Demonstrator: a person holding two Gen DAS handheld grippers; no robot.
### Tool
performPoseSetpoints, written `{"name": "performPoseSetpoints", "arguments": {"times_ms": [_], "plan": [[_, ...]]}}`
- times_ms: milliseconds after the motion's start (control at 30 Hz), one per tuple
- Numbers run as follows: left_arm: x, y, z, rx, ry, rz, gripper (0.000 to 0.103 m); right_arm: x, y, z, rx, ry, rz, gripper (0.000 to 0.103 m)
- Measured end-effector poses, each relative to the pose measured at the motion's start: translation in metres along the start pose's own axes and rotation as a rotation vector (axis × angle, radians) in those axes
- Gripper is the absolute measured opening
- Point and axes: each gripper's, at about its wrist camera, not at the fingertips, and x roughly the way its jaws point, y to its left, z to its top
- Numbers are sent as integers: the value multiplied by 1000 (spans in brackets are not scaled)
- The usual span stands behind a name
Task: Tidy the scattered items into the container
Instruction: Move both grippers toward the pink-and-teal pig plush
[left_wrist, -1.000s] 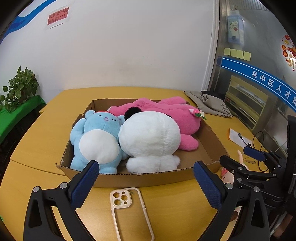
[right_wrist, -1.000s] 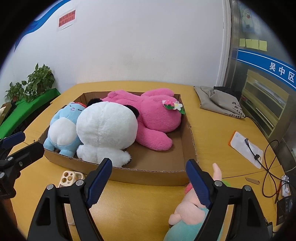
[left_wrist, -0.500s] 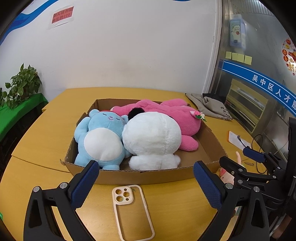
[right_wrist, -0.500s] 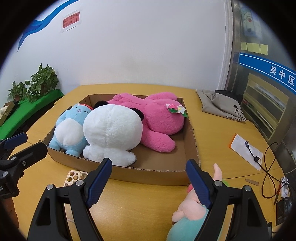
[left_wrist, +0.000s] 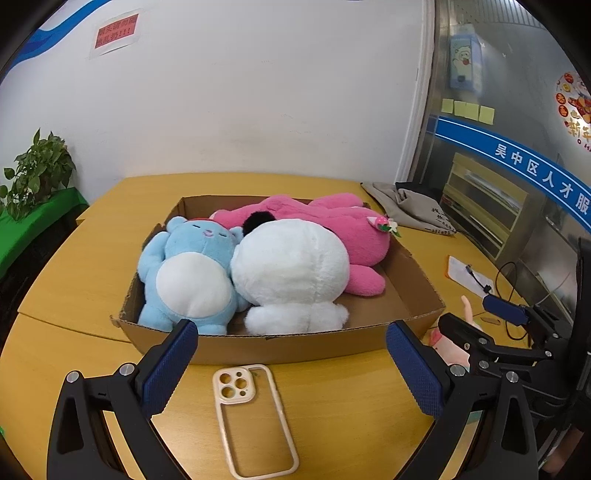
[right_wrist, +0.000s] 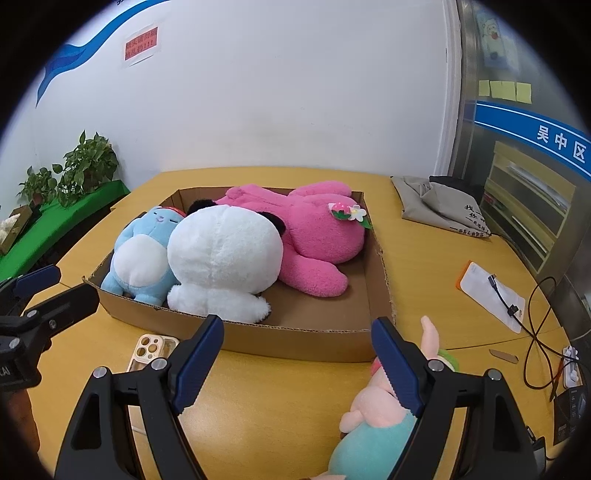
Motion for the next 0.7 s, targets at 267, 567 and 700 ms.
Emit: {"name": "performPoseSetpoints", "arguments": {"times_ms": [267,567,700], "plan": [[27,-34,1,22,75,-116,103,-20,-78,-40,137,10,-28,84],[69,-92,-13,100,184,-209,103,31,-121,-100,310,223,193,89],[71,-103,-16,128,189,-226,103,29,-79,-100,98,225,226,83]]}}
